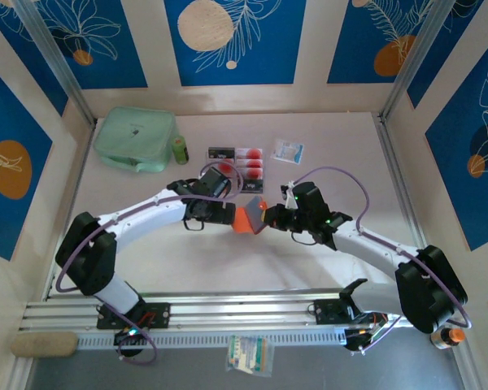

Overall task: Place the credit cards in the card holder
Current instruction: Open the card holder at the center of the table.

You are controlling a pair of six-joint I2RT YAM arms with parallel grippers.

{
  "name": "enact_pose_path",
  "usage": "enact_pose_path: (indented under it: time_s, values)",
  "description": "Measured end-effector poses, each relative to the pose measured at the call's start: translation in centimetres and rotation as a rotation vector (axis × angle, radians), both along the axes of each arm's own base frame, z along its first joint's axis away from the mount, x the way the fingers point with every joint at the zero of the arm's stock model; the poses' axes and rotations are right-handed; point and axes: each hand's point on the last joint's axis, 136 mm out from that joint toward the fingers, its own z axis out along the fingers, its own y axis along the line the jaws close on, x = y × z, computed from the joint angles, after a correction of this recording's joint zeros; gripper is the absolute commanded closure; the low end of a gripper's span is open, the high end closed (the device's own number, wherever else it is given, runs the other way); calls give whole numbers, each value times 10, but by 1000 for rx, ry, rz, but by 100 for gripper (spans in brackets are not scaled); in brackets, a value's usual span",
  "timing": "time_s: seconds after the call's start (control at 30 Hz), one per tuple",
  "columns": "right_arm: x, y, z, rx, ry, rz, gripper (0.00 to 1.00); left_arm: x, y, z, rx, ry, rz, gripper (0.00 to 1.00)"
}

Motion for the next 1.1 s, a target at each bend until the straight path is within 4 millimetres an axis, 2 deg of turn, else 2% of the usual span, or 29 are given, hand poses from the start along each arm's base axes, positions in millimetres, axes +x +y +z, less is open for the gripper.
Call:
enact_pose_path:
  time_s: [0.1,0.27,0.5,0.63,0.73,0.87,0.97,1.1]
  values:
    - [0,0,-1,6,1,-4,100,-2,7,1,21,-2,-3,0]
    - [-1,5,1,10,-7,-6,100,0,7,26,-16,-54,-6,0]
    - [-7,16,-5,-9,-1,-5,100,10,-14,81,-174,-148,-9,0]
    - [-11,20,-17,-35,25,-8,100,11,-29,93,-249,-165,-11,0]
    - [-12,22,-23,-48,43,-17,100,9,-38,86,-258,-143,-17,0]
    - [-9,24,-25,-46,51,-41,100,4,-44,54,-228,-94,-15,0]
    - [-5,26,-24,-29,53,-63,100,-7,-32,17,-155,-32,-4,0]
    - [0,28,-25,-2,63,-94,100,-13,-15,-16,-52,15,12,0]
